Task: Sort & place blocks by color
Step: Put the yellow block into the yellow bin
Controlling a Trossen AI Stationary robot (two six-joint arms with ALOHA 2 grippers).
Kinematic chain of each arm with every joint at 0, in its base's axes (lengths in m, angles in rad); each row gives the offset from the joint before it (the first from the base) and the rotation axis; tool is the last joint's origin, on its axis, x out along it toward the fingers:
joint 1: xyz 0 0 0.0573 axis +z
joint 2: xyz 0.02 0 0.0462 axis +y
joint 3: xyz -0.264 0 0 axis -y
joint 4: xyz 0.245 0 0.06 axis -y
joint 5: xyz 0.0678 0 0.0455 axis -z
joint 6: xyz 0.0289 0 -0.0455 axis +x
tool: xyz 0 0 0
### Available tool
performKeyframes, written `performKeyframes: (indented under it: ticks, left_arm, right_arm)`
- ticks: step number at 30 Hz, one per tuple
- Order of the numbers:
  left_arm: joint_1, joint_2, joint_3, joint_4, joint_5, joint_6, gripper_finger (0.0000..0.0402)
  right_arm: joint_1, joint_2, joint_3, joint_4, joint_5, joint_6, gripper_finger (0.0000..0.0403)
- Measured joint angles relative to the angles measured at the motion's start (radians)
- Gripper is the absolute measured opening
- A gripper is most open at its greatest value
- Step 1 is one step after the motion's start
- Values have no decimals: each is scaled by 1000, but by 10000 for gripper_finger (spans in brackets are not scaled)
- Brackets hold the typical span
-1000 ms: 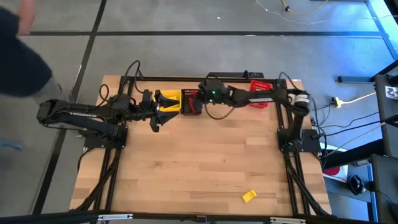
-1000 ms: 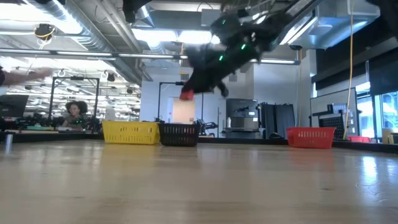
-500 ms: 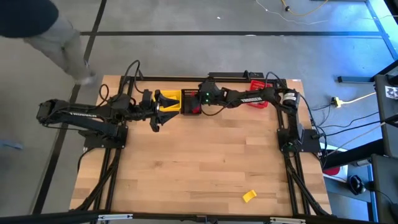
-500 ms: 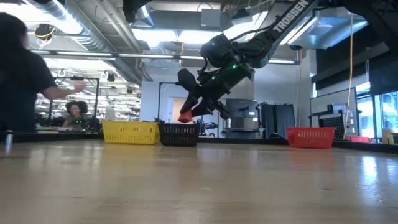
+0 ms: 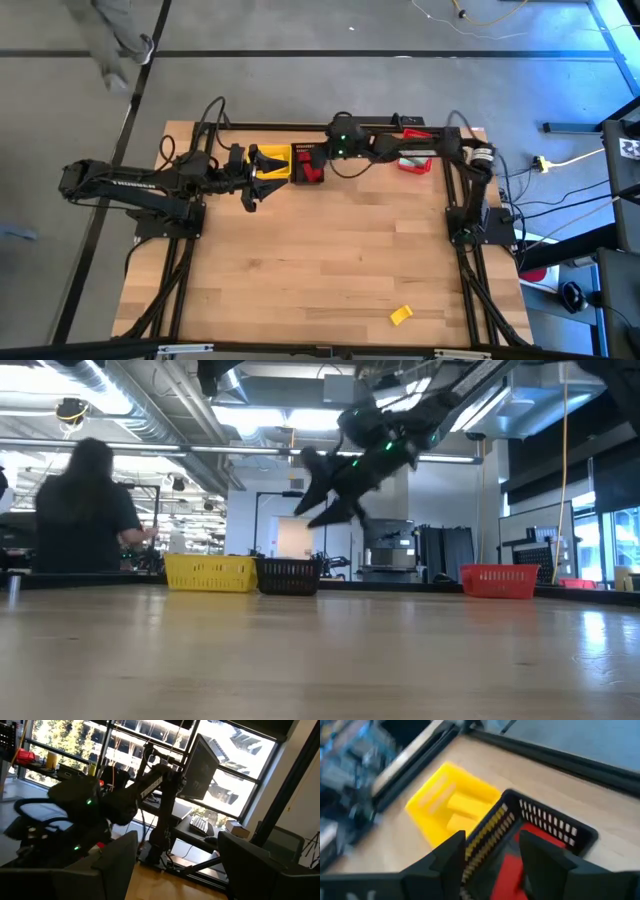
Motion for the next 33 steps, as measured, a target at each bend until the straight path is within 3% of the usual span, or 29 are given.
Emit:
performKeyframes:
  ticks: [5,9,14,18,22,33]
  left_arm:
    - [0,0,0,0,0,0,267]
    - [0,0,0,-1,10,-2,267]
    - [0,0,0,-3,71,-7,267]
    - [-1,0,0,-3,106,-6,267]
    - [0,0,0,-4,105,-7,267]
    - [0,0,0,-7,105,-6,267]
  right_arm:
    - [21,-167,-3,-277,-47,-241,183]
    - [84,-335,-118,-307,-47,-292,182]
    - [199,-578,-358,-128,-51,-166,182]
    - [290,-739,-517,204,-51,-85,182]
    - [342,-826,-611,482,-50,-108,182]
    - [367,-867,-647,542,-48,-163,182]
